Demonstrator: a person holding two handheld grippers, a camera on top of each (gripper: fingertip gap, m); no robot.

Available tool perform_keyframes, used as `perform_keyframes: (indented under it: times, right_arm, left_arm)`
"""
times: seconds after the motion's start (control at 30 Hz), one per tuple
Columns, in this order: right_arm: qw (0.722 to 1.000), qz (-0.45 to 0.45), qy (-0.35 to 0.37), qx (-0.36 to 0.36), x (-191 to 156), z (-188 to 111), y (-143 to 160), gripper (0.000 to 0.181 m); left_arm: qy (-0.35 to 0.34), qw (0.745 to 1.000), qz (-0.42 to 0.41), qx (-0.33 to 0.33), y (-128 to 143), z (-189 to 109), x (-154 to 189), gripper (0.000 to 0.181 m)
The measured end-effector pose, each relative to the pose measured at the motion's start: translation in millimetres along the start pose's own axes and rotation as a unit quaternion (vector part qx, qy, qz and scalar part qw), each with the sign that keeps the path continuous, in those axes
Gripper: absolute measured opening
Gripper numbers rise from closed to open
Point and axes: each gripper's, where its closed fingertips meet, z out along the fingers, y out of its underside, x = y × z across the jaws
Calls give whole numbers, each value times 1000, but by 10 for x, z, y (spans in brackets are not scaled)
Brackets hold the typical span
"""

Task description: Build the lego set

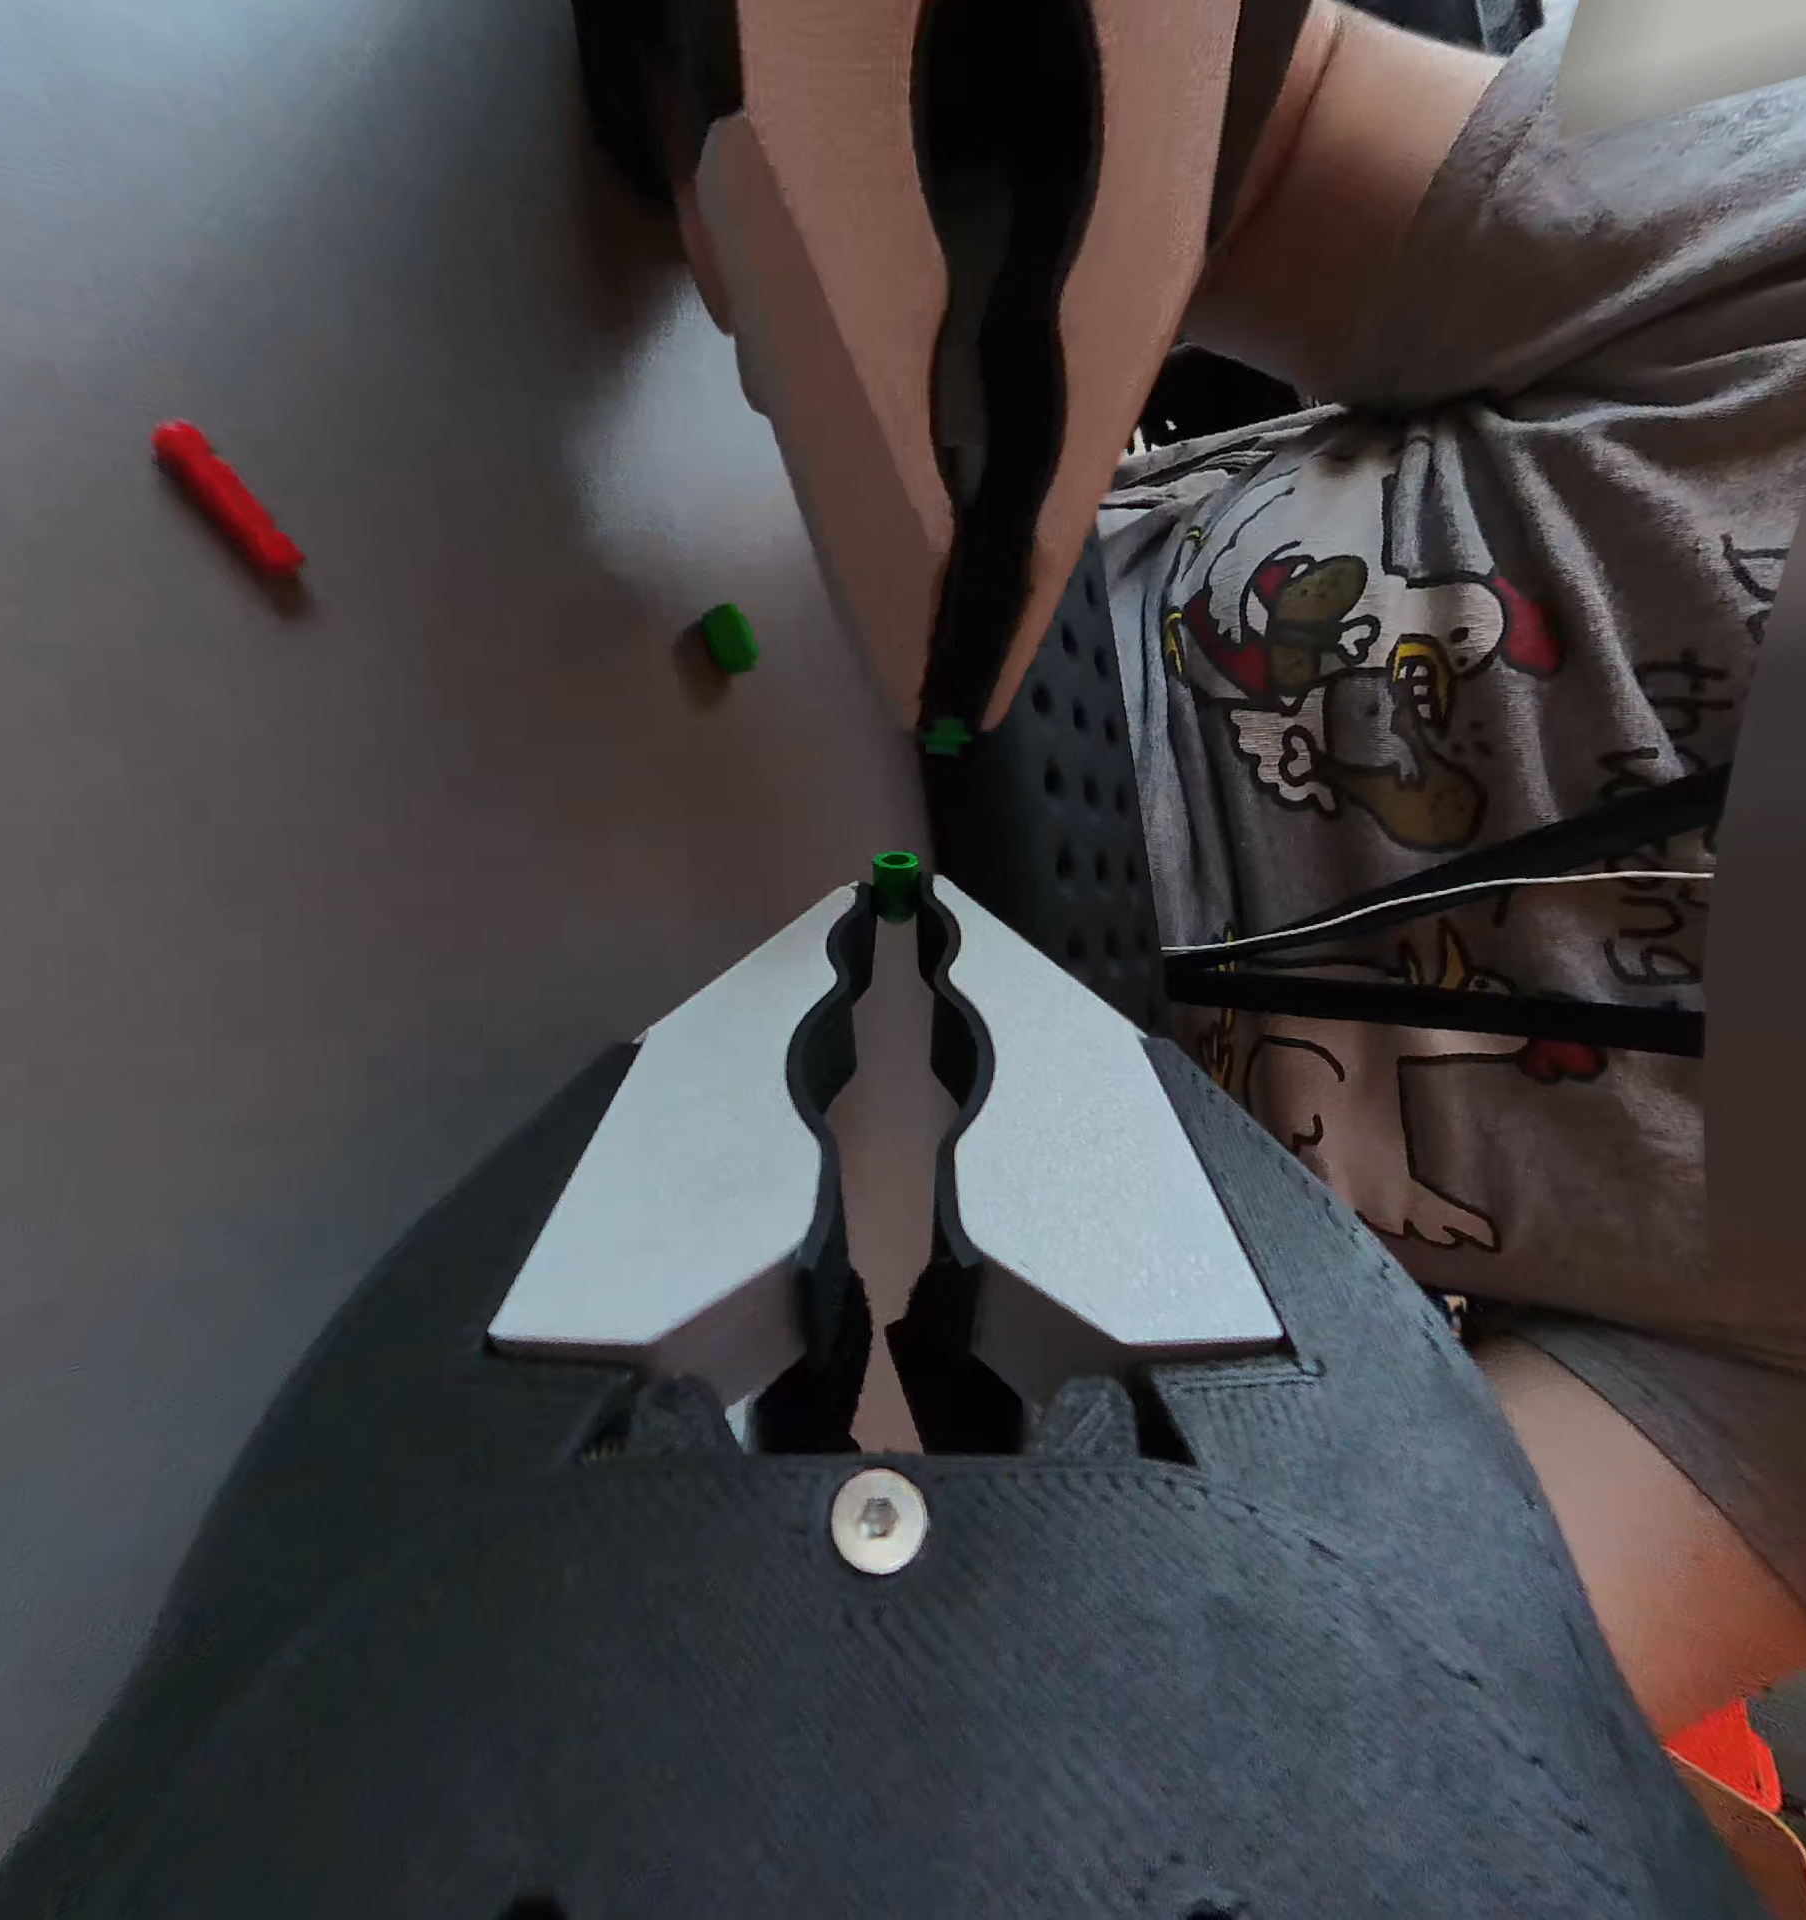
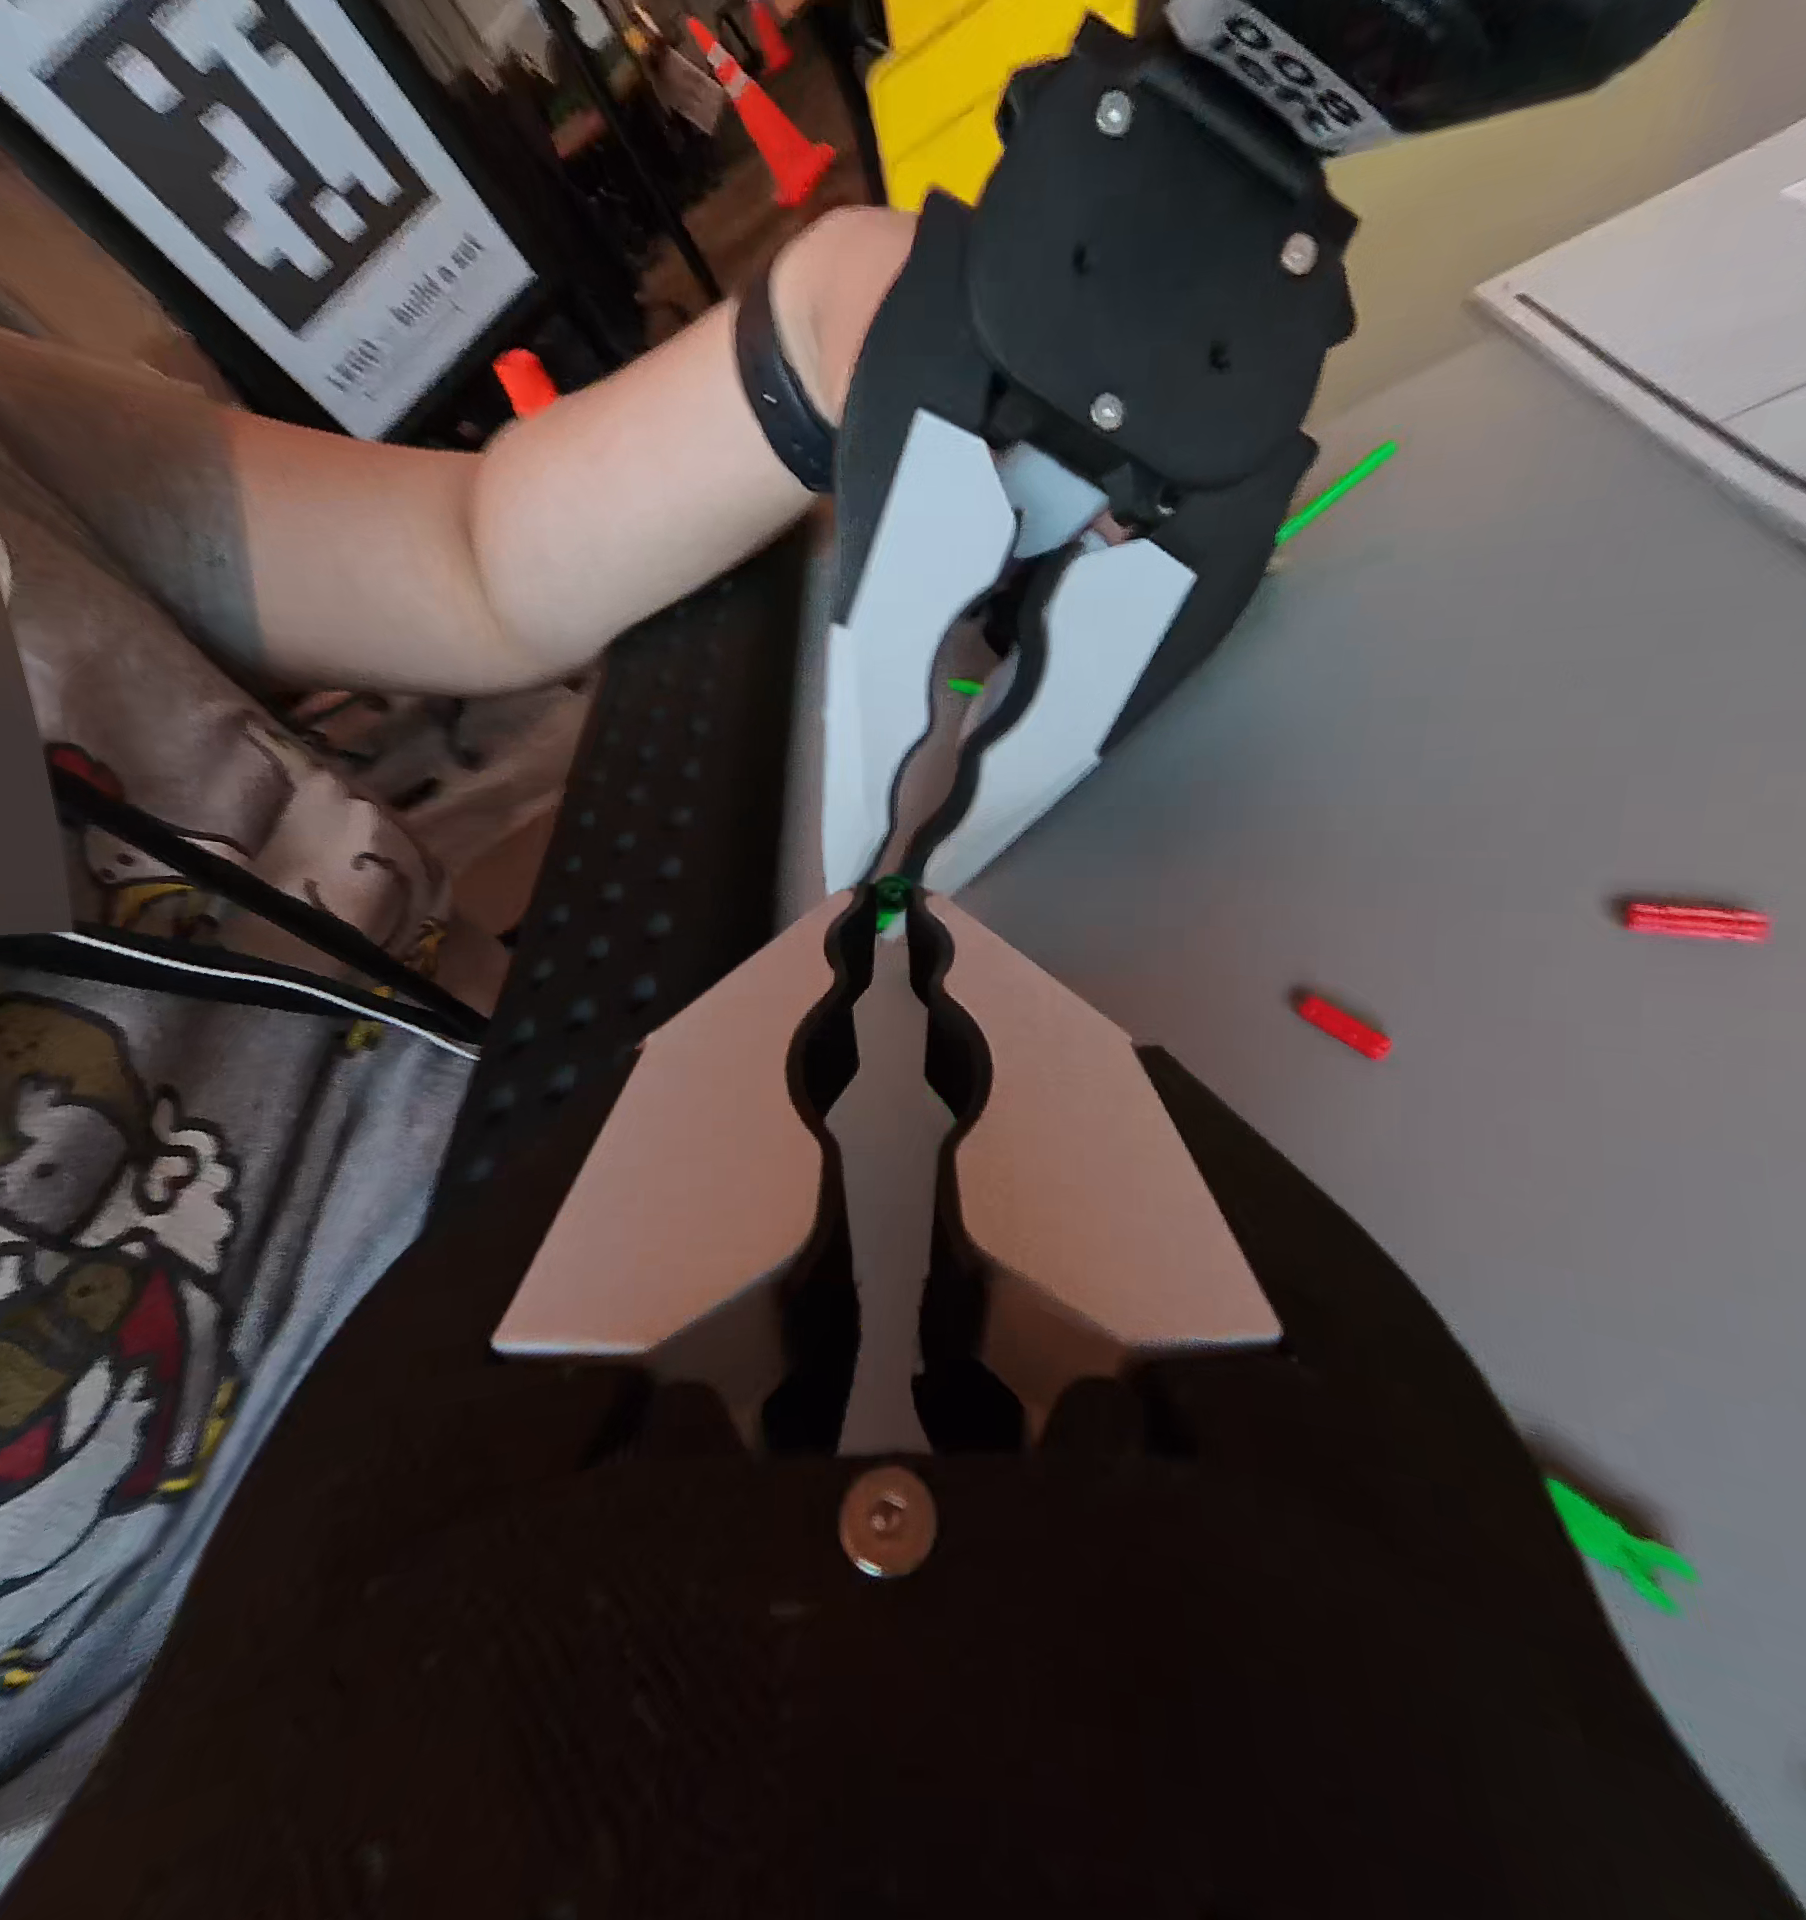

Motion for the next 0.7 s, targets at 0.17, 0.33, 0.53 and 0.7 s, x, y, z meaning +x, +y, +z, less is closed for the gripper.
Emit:
perform_keyframes:
  times: [0.17,0.33,0.53,0.7]
  right_arm:
    - [996,52,-67,-12,-120,92,42,3]
    - [993,67,-77,-60,-135,180,156,3]
    - [992,69,-85,-66,-158,195,170,3]
    - [992,64,-86,-68,-174,199,178,3]
  left_arm:
    - [12,1000,-2,-7,26,11,26,6]
    - [31,999,-2,-12,34,32,68,5]
    - [47,999,2,-9,12,44,117,5]
    - [53,999,0,-9,12,45,127,5]
